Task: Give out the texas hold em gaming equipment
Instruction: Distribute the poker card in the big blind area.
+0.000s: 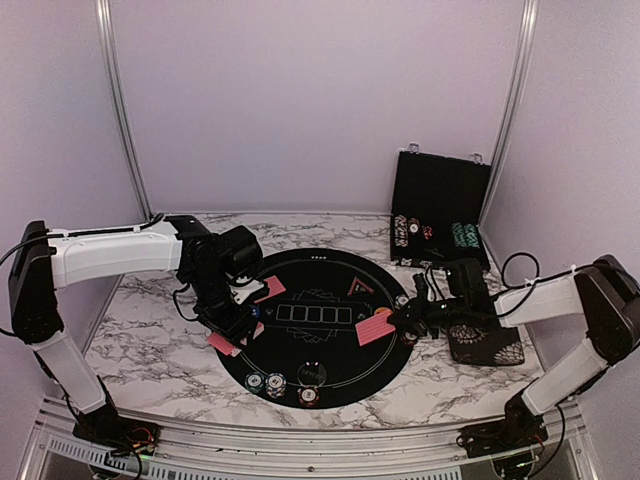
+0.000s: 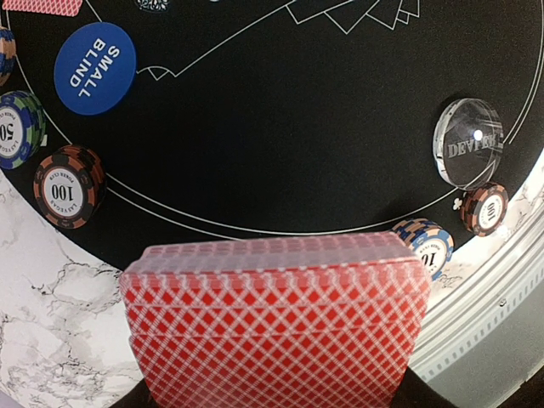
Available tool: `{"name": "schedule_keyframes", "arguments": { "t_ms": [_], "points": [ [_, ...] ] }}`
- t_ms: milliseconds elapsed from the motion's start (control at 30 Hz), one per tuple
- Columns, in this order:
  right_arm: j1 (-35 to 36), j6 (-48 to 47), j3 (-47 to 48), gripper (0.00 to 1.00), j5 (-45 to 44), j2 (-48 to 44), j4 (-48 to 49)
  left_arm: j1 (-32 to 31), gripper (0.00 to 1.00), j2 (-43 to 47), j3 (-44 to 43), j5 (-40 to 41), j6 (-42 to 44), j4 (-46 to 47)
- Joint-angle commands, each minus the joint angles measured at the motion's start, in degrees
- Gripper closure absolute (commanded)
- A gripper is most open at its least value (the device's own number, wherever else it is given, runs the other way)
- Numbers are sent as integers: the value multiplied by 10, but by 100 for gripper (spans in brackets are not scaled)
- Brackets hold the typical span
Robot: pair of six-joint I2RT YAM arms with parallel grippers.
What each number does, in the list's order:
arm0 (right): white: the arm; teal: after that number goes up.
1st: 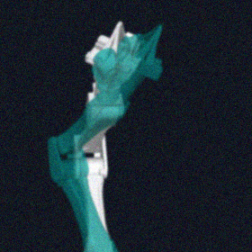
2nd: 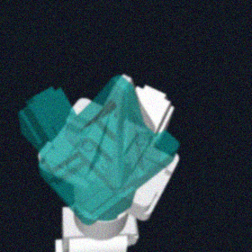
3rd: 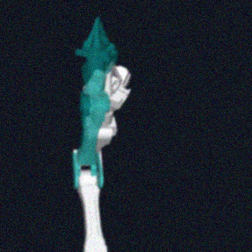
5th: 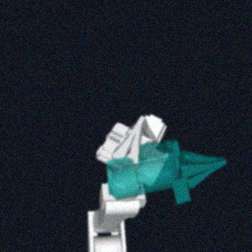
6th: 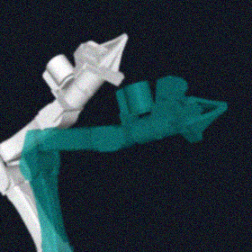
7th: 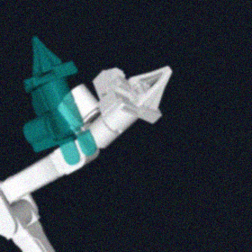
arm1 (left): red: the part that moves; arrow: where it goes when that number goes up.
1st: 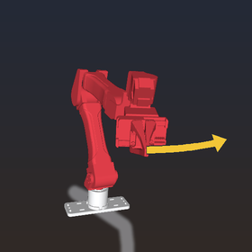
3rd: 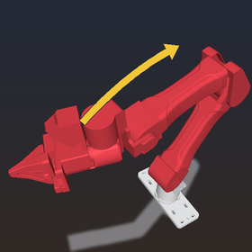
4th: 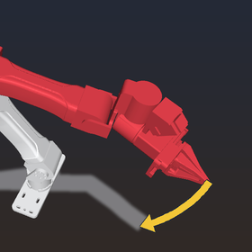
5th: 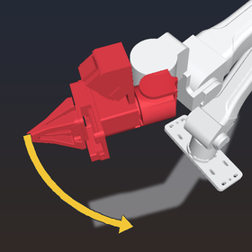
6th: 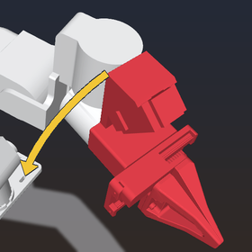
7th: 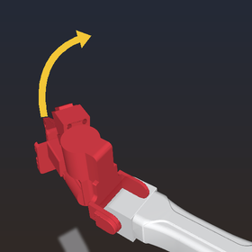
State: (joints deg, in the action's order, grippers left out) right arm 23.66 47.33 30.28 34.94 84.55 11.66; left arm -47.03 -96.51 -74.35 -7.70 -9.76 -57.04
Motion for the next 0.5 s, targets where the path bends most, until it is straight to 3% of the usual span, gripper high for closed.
{"name": "schedule_keyframes", "arguments": {
  "t_ms": [0,467],
  "points": [
    [17,-27,15,86,-31,-17,-47,3,44,-3,7,-9,8,-6],
    [46,-74,47,80,-130,-64,-172,2,43,-2,11,-15,6,-4]
  ]
}}
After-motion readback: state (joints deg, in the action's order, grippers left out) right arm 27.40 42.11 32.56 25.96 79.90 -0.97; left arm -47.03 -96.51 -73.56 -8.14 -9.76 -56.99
